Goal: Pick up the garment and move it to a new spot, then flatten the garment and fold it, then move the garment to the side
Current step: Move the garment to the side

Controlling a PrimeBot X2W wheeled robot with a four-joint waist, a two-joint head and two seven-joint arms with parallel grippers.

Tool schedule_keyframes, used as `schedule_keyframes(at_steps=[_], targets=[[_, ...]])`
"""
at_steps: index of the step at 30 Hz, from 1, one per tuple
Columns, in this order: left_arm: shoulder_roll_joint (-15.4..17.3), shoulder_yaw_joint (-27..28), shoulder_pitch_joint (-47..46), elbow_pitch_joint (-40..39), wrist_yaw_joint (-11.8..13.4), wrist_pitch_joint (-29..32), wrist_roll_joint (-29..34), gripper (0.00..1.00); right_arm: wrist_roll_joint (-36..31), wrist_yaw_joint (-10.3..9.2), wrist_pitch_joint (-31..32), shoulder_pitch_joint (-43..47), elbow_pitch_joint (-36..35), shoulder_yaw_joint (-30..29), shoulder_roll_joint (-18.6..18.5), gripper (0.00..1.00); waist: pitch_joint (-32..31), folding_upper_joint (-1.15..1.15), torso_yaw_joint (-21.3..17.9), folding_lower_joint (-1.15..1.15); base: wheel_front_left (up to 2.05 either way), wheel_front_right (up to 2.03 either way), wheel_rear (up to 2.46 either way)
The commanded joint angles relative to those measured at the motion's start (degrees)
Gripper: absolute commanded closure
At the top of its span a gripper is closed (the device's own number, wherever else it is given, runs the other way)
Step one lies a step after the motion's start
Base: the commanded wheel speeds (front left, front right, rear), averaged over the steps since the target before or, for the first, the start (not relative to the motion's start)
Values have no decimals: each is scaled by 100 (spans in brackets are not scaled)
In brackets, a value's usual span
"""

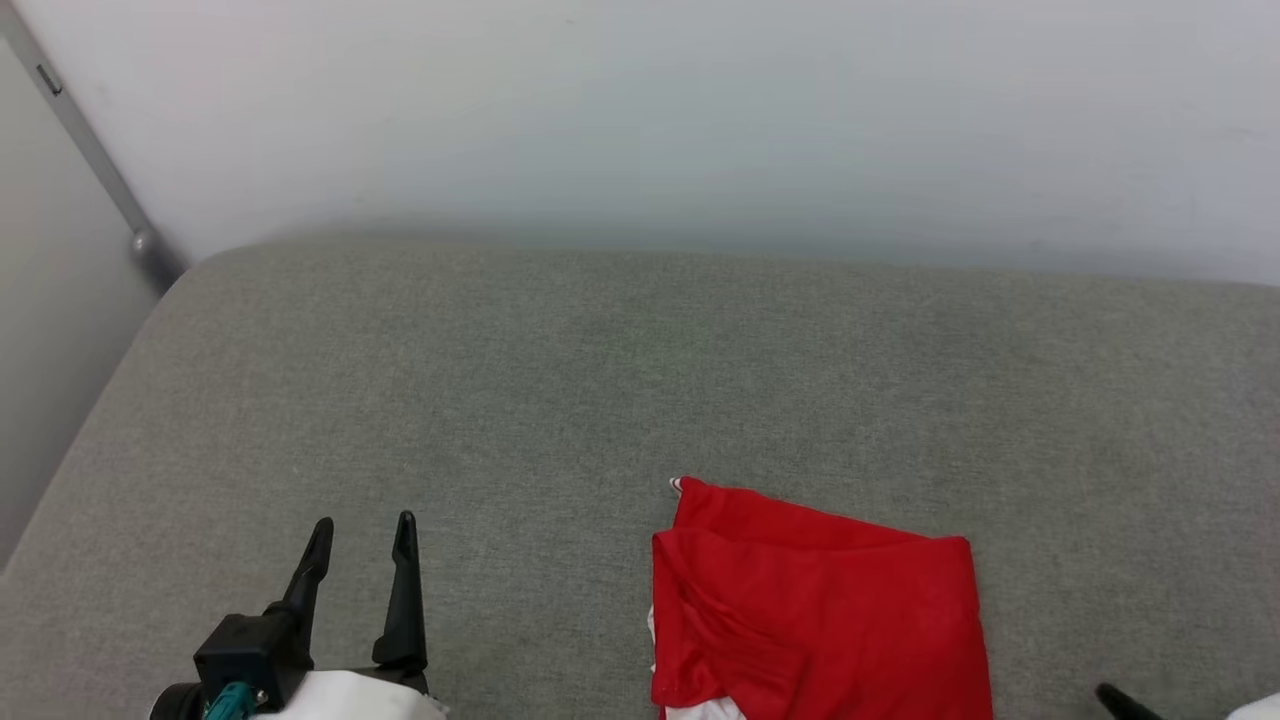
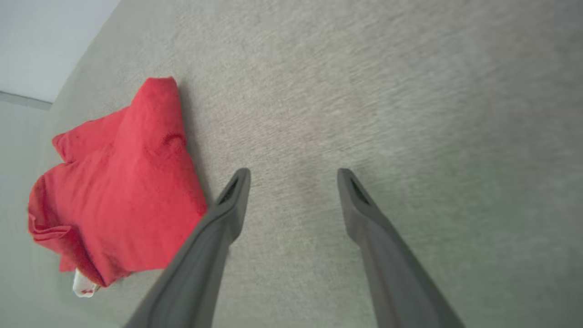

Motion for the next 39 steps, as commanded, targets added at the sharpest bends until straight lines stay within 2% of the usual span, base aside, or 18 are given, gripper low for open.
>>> schedule_keyframes(at_steps=[1, 6, 15, 16, 17, 18, 19, 24, 28, 33, 35, 39], targets=[[-62, 31, -116, -36, -45, -37, 49, 0, 422, 0, 405, -188, 104, 66, 82, 0, 165, 0, 151, 0, 0, 0, 0], [-257, 99, -296, -39, -225, -38, 165, 0, 1247, 0, 1401, -629, 283, 243, 249, 0, 498, 0, 421, 0, 0, 0, 0], [-514, 189, -557, 126, -535, -33, 371, 0, 1688, -5, 1659, -1210, 865, 526, 364, 0, 889, 0, 708, 0, 0, 0, 0], [-525, 207, -582, 154, -553, -33, 387, 0, 1717, -6, 1683, -1223, 972, 563, 369, 16, 896, 0, 731, 0, 0, 0, 0], [-532, 229, -597, 179, -590, -33, 403, 0, 1729, -7, 1713, -1230, 1043, 619, 385, 64, 896, 0, 744, 0, 0, 0, 0], [-542, 249, -606, 206, -605, -33, 423, 0, 1757, -7, 1736, -1229, 1099, 667, 394, 92, 889, 0, 752, 0, 0, 0, 0], [-547, 263, -604, 238, -628, -32, 447, 0, 1788, -7, 1743, -1235, 1130, 691, 400, 100, 873, 0, 751, 0, 0, 0, 0], [-552, 291, -536, 364, -681, -27, 515, 0, 1708, -1, 1579, -1358, 901, 964, 221, 100, 667, 0, 578, 0, 0, 0, 0], [-519, 271, -434, 382, -658, -27, 591, 0, 1109, -1, 1240, -1475, 482, 1537, -123, 100, 458, 0, 221, 0, 0, 0, 0], [-536, 282, -457, 237, -668, -27, 602, 0, 97, -1, 976, -1803, 77, 2248, -552, 100, 557, 0, -575, 0, 0, 0, 0], [-568, 272, -560, 169, -697, -27, 631, 0, -352, -1, 908, -1978, 5, 2381, -738, 100, 704, 0, -940, 0, 0, 0, 0], [-546, 265, -845, 28, -799, -27, 718, 0, -831, -1, 747, -2326, 80, 2335, -881, 100, 1191, 0, -1643, 0, 0, 0, 0]])
